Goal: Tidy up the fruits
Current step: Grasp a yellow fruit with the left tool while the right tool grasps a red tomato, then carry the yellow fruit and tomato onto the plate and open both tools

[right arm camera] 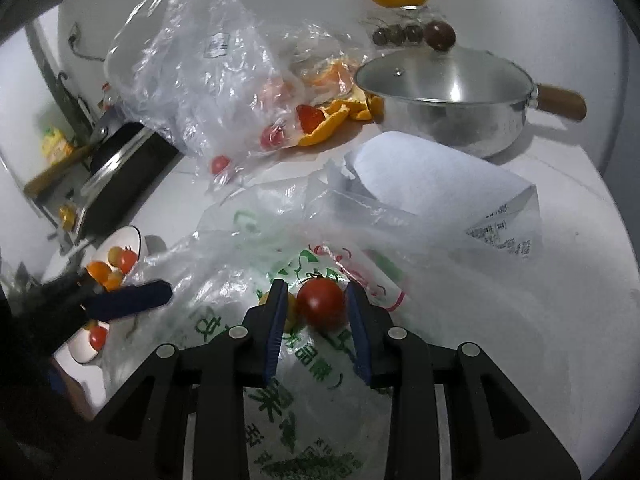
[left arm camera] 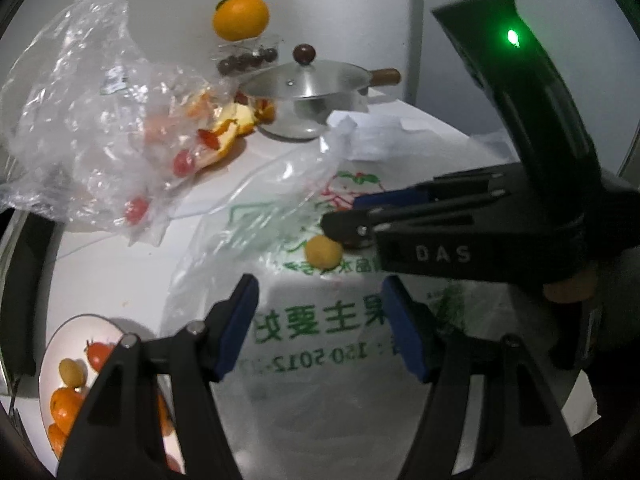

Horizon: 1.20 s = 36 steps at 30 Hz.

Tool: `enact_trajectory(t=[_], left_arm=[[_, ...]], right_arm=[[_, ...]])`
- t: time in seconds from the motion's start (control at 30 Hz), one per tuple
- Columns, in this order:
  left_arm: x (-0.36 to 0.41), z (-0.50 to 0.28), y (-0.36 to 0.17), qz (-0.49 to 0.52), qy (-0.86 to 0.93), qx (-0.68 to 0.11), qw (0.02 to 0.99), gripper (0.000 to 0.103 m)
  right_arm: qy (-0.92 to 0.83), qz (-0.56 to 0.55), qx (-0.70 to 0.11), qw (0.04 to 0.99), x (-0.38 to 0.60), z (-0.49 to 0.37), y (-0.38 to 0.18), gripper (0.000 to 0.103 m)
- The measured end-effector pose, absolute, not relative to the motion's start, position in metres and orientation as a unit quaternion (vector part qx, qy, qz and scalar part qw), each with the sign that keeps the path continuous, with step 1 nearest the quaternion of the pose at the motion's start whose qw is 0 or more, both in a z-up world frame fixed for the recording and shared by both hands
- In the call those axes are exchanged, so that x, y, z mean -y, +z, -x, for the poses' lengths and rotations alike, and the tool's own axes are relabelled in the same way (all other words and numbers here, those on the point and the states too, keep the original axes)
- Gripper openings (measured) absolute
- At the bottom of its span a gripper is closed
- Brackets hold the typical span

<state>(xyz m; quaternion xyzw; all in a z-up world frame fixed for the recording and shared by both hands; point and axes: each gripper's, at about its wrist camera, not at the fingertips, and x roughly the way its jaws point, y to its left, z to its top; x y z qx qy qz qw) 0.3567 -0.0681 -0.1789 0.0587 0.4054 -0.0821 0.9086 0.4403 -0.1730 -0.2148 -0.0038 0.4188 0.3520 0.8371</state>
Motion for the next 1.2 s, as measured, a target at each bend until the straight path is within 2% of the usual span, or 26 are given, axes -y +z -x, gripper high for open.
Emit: enact_trajectory(t=[0.1,0.17,0.43,0.5,0.6,0.63,0.67,0.93,1.2], left_arm=[[0.075,-0.363,-0.182,-0.067,-0.081,-0.407,0.907,0.066],[0.078,-0.366,-0.185,-0.071,-0.082,-0.411,0.905,0.066],[0.088,-0.388,-0.196,-0.084,-0.078,-0.43,0.896,0.065],[0.087,-0.393,-0.198,-0.077,-0.08,-0.43,0.896,0.058],[0.085,-0.401,-0.202,-0.072,-0.078,-0.432,0.896,0.04],[0.085,-0.402,-0.204,-0.073,-0.079,-0.435,0.894,0.029],[0.084,-0.402,-0.204,-0.072,-0.081,-0.434,0.894,0.027],[0.078,-0.384,-0.19,-0.059,-0.098,-0.418,0.901,0.027],[0.03,-0.33,-0.151,-0.021,-0.074,-0.38,0.922,0.027]], right_arm=[[0.359,-0.004,-0.424,0.832,0.173,-0.443,-0.216,0.032],[0.364,-0.012,-0.431,0.826,0.176,-0.443,-0.218,0.026],[0.369,-0.001,-0.413,0.832,0.191,-0.431,-0.211,0.025],[0.369,-0.004,-0.405,0.837,0.196,-0.431,-0.206,0.025],[0.363,-0.004,-0.389,0.847,0.204,-0.427,-0.197,0.025],[0.36,-0.004,-0.384,0.85,0.207,-0.425,-0.195,0.025],[0.357,-0.004,-0.382,0.852,0.209,-0.424,-0.193,0.025],[0.349,0.003,-0.369,0.861,0.214,-0.412,-0.183,0.025],[0.372,0.028,-0.337,0.864,0.184,-0.376,-0.154,0.025]])
